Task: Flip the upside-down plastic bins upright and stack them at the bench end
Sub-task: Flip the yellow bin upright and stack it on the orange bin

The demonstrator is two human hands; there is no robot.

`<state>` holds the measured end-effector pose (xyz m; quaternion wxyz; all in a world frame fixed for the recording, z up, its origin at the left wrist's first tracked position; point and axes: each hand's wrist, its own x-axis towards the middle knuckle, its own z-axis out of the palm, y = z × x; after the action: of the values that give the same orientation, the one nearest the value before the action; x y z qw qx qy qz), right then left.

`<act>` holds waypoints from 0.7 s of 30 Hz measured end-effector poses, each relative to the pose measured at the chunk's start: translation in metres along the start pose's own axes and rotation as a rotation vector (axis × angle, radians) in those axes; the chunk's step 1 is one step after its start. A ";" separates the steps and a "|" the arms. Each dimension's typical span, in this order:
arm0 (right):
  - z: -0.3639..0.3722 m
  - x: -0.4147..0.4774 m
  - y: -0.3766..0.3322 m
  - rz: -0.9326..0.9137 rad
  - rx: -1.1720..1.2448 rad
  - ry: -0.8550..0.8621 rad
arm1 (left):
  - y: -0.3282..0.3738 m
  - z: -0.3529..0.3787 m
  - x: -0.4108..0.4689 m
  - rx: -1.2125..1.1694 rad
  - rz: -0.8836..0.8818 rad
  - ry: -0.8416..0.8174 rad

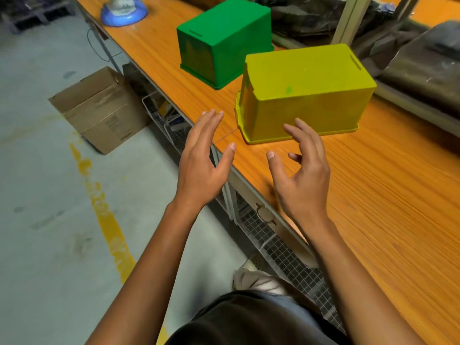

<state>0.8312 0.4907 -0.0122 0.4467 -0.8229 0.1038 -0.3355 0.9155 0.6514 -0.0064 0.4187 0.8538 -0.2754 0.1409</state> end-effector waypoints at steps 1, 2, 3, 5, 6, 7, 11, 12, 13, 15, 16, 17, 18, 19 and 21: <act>0.006 0.013 0.004 0.011 -0.006 0.016 | -0.005 0.004 0.016 -0.004 0.009 -0.015; 0.012 0.027 0.008 0.019 -0.012 0.034 | -0.010 0.007 0.032 -0.011 0.021 -0.028; 0.017 0.040 0.013 0.023 -0.020 0.052 | -0.014 0.012 0.049 -0.017 0.037 -0.041; 0.026 0.063 0.024 0.019 -0.039 0.081 | -0.023 0.021 0.080 -0.023 0.078 -0.066; 0.030 0.074 0.029 0.017 -0.052 0.091 | -0.026 0.027 0.096 -0.023 0.099 -0.081; 0.034 0.085 0.033 0.018 -0.072 0.100 | -0.030 0.033 0.111 -0.022 0.117 -0.096; 0.046 0.121 0.046 0.056 -0.165 0.154 | -0.038 0.059 0.164 -0.045 0.168 -0.149; 0.048 0.128 0.049 0.063 -0.189 0.180 | -0.039 0.065 0.175 -0.051 0.183 -0.168; 0.050 0.134 0.052 0.073 -0.215 0.203 | -0.041 0.072 0.187 -0.051 0.203 -0.187; 0.054 0.147 0.059 0.116 -0.271 0.235 | -0.045 0.087 0.209 -0.044 0.245 -0.229; 0.057 0.152 0.063 0.151 -0.305 0.244 | -0.047 0.095 0.220 -0.047 0.264 -0.251; 0.059 0.157 0.068 0.187 -0.341 0.252 | -0.049 0.103 0.230 -0.052 0.282 -0.273; 0.062 0.161 0.072 0.219 -0.379 0.257 | -0.052 0.111 0.240 -0.058 0.300 -0.295; 0.065 0.164 0.076 0.249 -0.416 0.258 | -0.056 0.119 0.250 -0.063 0.313 -0.320; 0.071 0.171 0.082 0.318 -0.482 0.241 | -0.063 0.134 0.270 -0.063 0.334 -0.374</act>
<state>1.0163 0.4102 -0.0270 0.2699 -0.8330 0.3597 -0.3222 1.1723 0.4816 -0.0014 0.3577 0.7941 -0.4897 0.0391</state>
